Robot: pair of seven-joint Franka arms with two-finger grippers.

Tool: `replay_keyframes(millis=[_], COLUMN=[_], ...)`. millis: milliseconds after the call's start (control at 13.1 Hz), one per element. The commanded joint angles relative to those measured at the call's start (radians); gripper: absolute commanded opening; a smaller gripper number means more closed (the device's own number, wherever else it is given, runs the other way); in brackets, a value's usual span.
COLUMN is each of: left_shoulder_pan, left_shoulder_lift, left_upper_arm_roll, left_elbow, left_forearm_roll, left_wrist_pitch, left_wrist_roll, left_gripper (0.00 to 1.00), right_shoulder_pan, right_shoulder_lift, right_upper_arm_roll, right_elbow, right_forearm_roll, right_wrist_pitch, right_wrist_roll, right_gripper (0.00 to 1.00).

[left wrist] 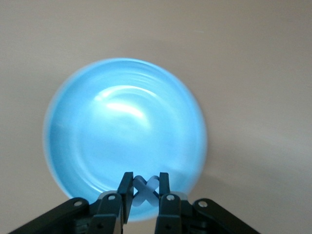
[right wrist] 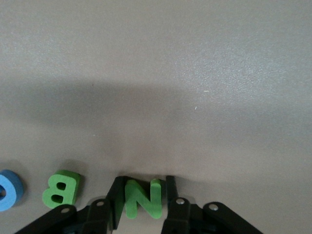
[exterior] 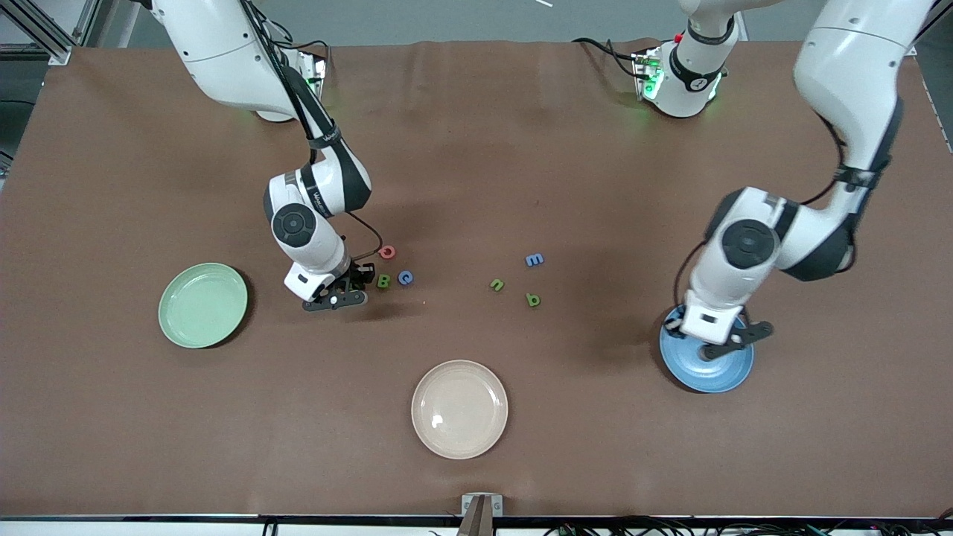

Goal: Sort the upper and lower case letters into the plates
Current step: 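Carry the x onto the blue plate while the right gripper carries N, then release the N onto the green plate while the left gripper reaches green q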

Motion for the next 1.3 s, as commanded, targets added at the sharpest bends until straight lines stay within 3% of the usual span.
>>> replay_keyframes(millis=[0,153,229,306,382,611,840,1222], left_shoulder_pan=[0.046,0.071,0.1,0.108,0.108,0.092,0.063,-0.171], left_shoulder_lift=[0.02,0.035,0.047,0.049,0.049,0.038,0.047,0.142], left_upper_arm_roll=[-0.013,-0.007,-0.008,-0.008,-0.008,-0.039,-0.152,-0.158], left_elbow=[-0.016,-0.017,-0.016,-0.016,-0.016,-0.016,-0.011,0.075], left_forearm_roll=[0.014,0.014,0.017,0.017,0.017,-0.001,-0.001,-0.001], left_wrist_pitch=[-0.003,-0.005,-0.005,-0.005,-0.005,-0.017,-0.043,-0.042], left_wrist_roll=[0.01,0.013,0.013,0.009,-0.002,-0.023,-0.178,-0.483], left_gripper=[0.09,0.2,0.44,0.83,1.0,1.0,1.0,0.97], right_shoulder_pan=[0.001,-0.001,-0.005,-0.013,-0.036,-0.17,-0.373,-0.545], right_shoulder_lift=[0.009,-0.01,-0.042,-0.087,-0.128,-0.227,-0.219,-0.132], right_upper_arm_roll=[0.001,0.001,0.0,-0.006,-0.014,-0.052,-0.054,-0.054], right_elbow=[-0.005,-0.005,0.0,0.014,0.037,0.052,0.054,0.081], right_forearm_roll=[0.008,0.008,0.008,0.006,-0.003,-0.004,-0.004,-0.004], right_wrist_pitch=[-0.003,-0.021,-0.077,-0.158,-0.252,-0.377,-0.374,-0.313], right_wrist_roll=[-0.004,-0.007,-0.005,-0.009,-0.019,-0.288,-0.562,-0.774], right_gripper=[0.2,0.15,0.15,0.15,0.15,0.15,0.15,0.15])
